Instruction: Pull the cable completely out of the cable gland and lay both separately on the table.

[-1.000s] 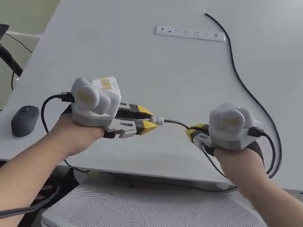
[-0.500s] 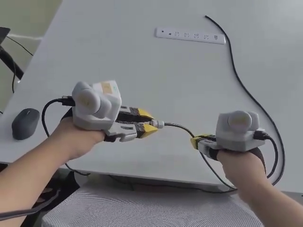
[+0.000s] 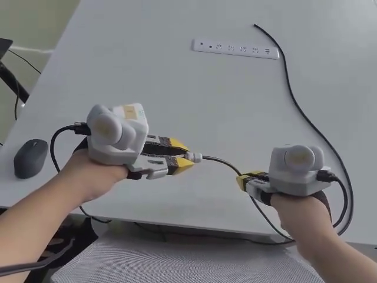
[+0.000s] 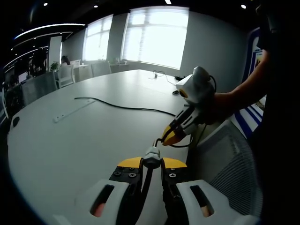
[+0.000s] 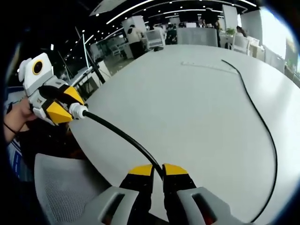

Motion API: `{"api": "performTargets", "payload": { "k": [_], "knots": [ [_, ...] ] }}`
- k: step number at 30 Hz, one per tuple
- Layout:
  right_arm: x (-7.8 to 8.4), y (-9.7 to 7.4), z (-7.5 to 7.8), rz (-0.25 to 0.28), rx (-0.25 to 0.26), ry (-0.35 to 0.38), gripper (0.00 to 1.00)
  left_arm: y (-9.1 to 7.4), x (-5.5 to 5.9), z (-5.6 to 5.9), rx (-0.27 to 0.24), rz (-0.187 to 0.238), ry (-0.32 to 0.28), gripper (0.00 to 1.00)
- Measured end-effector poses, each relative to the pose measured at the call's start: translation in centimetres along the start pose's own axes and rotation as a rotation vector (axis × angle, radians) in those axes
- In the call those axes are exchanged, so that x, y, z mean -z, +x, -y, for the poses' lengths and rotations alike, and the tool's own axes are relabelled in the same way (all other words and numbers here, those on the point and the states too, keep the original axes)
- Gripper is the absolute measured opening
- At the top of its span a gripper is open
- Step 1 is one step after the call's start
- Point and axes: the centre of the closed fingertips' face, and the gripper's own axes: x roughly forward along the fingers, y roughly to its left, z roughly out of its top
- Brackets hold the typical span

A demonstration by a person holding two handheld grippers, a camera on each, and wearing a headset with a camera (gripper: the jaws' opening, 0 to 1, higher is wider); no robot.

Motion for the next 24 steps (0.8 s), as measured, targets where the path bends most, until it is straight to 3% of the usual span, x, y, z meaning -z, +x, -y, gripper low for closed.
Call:
{"api": "performTargets", "payload": {
  "k": [6, 13, 16, 19, 22, 24],
  "knots": [
    [-0.3, -0.4, -0.8, 0.019, -0.016, -0.026, 0.04, -0.2, 0.2, -0.1, 0.000, 0.008, -0.045, 0.15],
    [-2.2, -2.0, -2.9, 0.070, -0.050, -0.091, 0.21, -0.1, 0.5, -0.1, -0.003, 0.002, -0.039, 0.15],
    [-4.1, -2.8, -3.9, 0.121, -0.059, -0.183, 0.22, -0.2, 0.4, -0.1, -0.003, 0.003, -0.035, 0.15],
    [-5.9, -3.2, -5.6, 0.155, -0.073, -0.356, 0.22, -0.2, 0.5, -0.1, -0.002, 0.002, -0.033, 0.15],
    [-6.3, -3.0, -6.6, 0.141, -0.069, -0.485, 0.21, -0.3, 0.5, -0.1, -0.003, 0.001, -0.032, 0.15],
    [-6.4, -2.6, -7.4, 0.134, -0.085, -0.507, 0.21, -0.4, 0.6, -0.1, -0.005, 0.000, -0.031, 0.15]
  ]
}}
